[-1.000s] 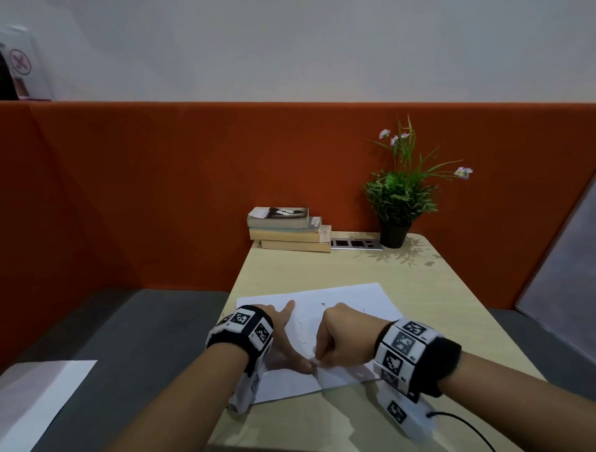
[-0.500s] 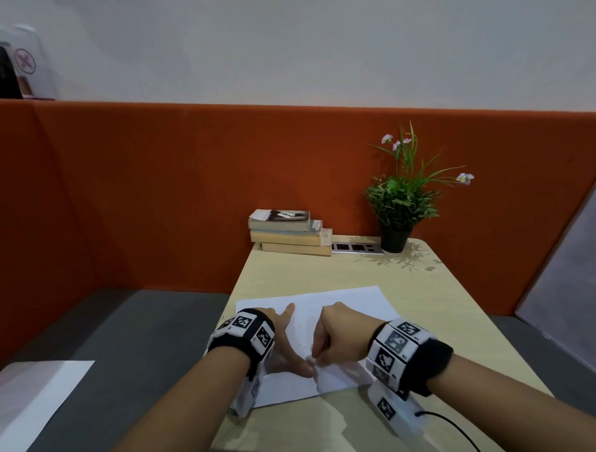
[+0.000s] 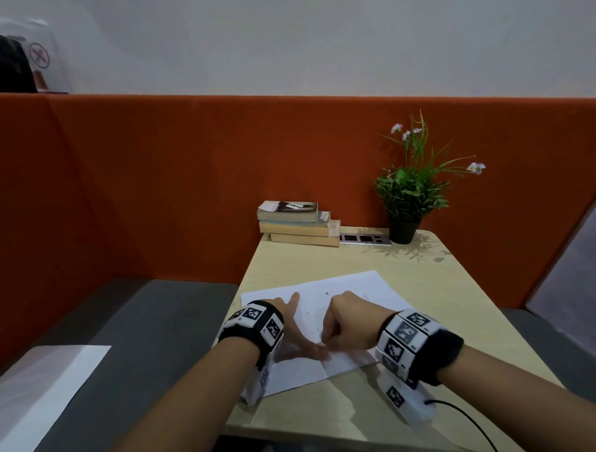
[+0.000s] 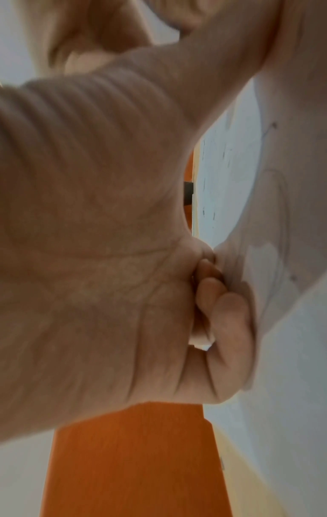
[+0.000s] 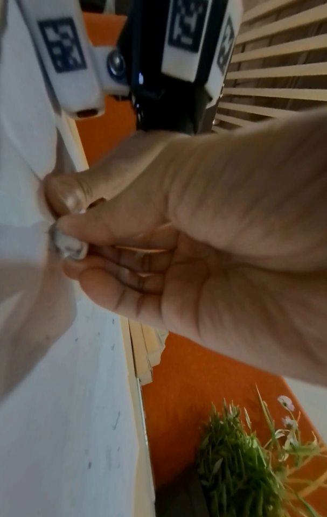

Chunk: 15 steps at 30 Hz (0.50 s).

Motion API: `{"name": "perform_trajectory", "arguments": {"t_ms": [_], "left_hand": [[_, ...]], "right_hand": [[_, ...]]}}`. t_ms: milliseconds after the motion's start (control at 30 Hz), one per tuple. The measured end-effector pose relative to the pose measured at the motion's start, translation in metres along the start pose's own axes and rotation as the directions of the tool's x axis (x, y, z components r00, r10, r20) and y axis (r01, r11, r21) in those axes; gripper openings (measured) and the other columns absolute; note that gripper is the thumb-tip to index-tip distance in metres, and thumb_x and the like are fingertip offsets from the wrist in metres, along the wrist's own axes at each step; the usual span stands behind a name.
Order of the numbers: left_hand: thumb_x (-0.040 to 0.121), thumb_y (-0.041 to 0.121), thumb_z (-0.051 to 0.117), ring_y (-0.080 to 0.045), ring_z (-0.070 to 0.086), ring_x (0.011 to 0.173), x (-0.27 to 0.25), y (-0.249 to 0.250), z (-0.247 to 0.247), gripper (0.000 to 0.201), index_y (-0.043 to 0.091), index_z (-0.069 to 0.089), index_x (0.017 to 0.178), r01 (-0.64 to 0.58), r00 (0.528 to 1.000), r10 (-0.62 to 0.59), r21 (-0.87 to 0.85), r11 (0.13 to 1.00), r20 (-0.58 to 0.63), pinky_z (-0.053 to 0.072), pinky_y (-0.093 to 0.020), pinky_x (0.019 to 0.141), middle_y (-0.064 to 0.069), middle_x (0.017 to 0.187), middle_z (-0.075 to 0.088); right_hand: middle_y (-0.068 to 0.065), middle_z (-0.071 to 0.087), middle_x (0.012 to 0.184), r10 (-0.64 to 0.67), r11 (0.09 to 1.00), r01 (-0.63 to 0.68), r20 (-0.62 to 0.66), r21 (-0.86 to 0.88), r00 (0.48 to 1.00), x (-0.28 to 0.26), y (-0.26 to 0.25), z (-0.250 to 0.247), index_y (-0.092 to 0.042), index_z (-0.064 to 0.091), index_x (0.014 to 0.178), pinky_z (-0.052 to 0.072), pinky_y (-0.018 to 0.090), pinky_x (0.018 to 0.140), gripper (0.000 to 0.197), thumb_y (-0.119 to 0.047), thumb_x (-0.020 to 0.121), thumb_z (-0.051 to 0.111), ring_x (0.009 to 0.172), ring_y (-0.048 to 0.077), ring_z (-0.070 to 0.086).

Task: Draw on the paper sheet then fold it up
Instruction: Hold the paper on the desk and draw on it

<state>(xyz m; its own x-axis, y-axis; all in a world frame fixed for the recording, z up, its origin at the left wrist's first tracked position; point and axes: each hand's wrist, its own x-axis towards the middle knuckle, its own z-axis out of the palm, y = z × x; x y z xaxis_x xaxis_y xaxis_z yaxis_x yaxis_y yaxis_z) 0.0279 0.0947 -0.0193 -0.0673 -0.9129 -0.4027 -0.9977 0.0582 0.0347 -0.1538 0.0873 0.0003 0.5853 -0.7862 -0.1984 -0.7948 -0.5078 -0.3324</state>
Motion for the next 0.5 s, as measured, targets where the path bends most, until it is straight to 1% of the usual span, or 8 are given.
{"name": "perform_trajectory", "arguments": {"t_ms": [33,100,200,267,300,367,433,500], "left_hand": [[0.024,0.107,0.042,-0.030,0.040,0.140,0.000,0.000,0.001,0.166,0.030,-0.013,0.160,-0.001,1.000,0.001,0.009,1.000,-0.006,0.042,-0.045,0.106,-0.009,0.160,0.031],[0.024,0.106,0.042,-0.031,0.040,0.141,0.001,0.000,0.001,0.166,0.030,-0.014,0.160,0.002,1.000,-0.001,0.020,1.000,-0.007,0.042,-0.045,0.108,-0.009,0.161,0.030],[0.030,0.106,0.045,-0.031,0.043,0.138,0.003,0.000,-0.001,0.162,0.029,-0.015,0.159,0.003,1.000,-0.003,0.039,0.999,0.001,0.043,-0.044,0.106,-0.009,0.160,0.033],[0.040,0.104,0.050,-0.031,0.044,0.137,0.004,0.001,-0.002,0.156,0.028,-0.014,0.160,0.003,1.000,-0.003,0.048,0.999,0.003,0.044,-0.043,0.104,-0.009,0.159,0.034],[0.041,0.104,0.050,-0.031,0.044,0.137,0.004,0.001,-0.002,0.155,0.028,-0.013,0.160,0.001,1.000,-0.001,0.049,0.999,-0.001,0.044,-0.043,0.104,-0.009,0.159,0.034],[0.037,0.106,0.046,-0.031,0.047,0.135,0.004,0.001,0.000,0.156,0.029,-0.012,0.160,-0.001,1.000,0.002,0.053,0.999,-0.022,0.046,-0.042,0.102,-0.010,0.160,0.033],[0.036,0.108,0.043,-0.031,0.049,0.133,0.003,0.001,0.002,0.157,0.029,-0.012,0.160,-0.001,0.999,0.004,0.055,0.999,-0.039,0.047,-0.042,0.100,-0.011,0.159,0.034],[0.037,0.107,0.044,-0.031,0.047,0.134,0.003,0.001,0.003,0.157,0.029,-0.014,0.160,-0.003,1.000,0.004,0.049,0.999,-0.027,0.046,-0.043,0.101,-0.011,0.159,0.033]], "right_hand": [[-0.004,0.080,0.094,-0.016,1.000,0.016,0.022,0.001,1.000,-0.003,0.000,0.000,-0.017,0.083,0.094,0.060,0.023,0.079,0.011,-0.020,0.085,0.078,0.088,0.009,0.073],[-0.005,0.080,0.094,-0.022,1.000,0.022,0.025,0.006,0.999,-0.001,0.003,-0.003,-0.018,0.084,0.094,0.059,0.022,0.080,0.012,-0.023,0.085,0.079,0.087,0.009,0.073],[-0.005,0.079,0.092,0.014,1.000,-0.014,-0.040,0.010,0.999,0.019,0.005,-0.009,-0.017,0.084,0.092,0.061,0.027,0.082,0.013,-0.027,0.084,0.081,0.086,0.011,0.073],[-0.002,0.079,0.091,0.049,0.998,-0.046,-0.092,0.032,0.995,0.038,0.003,-0.012,-0.014,0.083,0.091,0.062,0.030,0.080,0.014,-0.025,0.084,0.081,0.085,0.014,0.074],[0.000,0.079,0.092,0.069,0.997,-0.065,-0.118,0.040,0.991,0.048,0.002,-0.013,-0.012,0.083,0.091,0.062,0.030,0.079,0.013,-0.023,0.085,0.080,0.086,0.016,0.074],[0.004,0.079,0.092,0.096,0.995,-0.091,-0.162,0.038,0.982,0.065,-0.001,-0.014,-0.010,0.083,0.089,0.060,0.027,0.074,0.012,-0.021,0.086,0.079,0.086,0.020,0.074],[0.004,0.078,0.090,0.099,0.995,-0.095,-0.174,0.029,0.980,0.072,-0.002,-0.012,-0.010,0.082,0.087,0.057,0.025,0.071,0.011,-0.020,0.087,0.079,0.084,0.020,0.074],[0.001,0.078,0.086,0.090,0.995,-0.084,-0.145,0.048,0.985,0.066,0.000,-0.008,-0.012,0.083,0.085,0.061,0.029,0.071,0.009,-0.020,0.085,0.079,0.081,0.019,0.074]]}}
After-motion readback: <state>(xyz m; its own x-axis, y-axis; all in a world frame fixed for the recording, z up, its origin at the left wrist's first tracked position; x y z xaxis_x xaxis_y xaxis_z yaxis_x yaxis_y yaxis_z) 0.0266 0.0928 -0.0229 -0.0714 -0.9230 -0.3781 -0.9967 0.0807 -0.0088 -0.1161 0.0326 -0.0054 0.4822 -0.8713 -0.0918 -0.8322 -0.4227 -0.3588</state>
